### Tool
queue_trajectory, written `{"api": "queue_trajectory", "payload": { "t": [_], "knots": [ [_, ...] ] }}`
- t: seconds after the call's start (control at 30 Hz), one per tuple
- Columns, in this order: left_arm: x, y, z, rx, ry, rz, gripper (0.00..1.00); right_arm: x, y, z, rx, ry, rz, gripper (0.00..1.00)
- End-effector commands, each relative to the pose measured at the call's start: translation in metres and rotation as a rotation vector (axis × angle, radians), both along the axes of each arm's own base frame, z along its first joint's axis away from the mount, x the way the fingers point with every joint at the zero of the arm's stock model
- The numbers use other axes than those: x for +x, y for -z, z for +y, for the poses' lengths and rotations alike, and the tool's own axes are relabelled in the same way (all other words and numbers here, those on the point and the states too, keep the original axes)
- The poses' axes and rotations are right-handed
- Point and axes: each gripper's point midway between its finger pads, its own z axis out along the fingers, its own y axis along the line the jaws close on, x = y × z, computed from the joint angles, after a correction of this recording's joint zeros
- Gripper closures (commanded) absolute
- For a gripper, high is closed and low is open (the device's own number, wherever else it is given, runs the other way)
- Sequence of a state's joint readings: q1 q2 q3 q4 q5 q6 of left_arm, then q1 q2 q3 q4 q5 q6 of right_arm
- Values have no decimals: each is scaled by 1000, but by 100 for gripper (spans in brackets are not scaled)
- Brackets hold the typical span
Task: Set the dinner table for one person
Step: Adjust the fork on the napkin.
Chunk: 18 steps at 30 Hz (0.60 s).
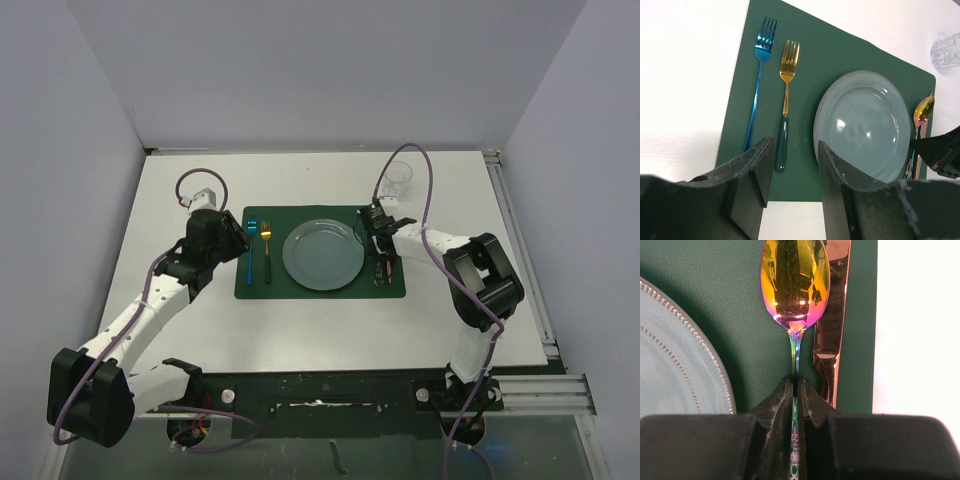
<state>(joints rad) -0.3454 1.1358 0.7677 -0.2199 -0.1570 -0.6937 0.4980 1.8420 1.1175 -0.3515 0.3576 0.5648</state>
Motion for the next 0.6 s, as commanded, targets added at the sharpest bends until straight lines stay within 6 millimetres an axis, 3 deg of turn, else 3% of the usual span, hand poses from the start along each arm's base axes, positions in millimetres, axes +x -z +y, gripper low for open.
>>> {"api": "queue_trajectory", "payload": {
  "t": [0.0, 0.57],
  "knots": [
    [11, -12, -2, -4, 0, -69, 62, 3, 7, 13, 43, -13, 10, 100],
    [10, 3, -3, 3, 1, -40, 63, 3, -4, 24, 49, -33, -1, 100]
  ]
}}
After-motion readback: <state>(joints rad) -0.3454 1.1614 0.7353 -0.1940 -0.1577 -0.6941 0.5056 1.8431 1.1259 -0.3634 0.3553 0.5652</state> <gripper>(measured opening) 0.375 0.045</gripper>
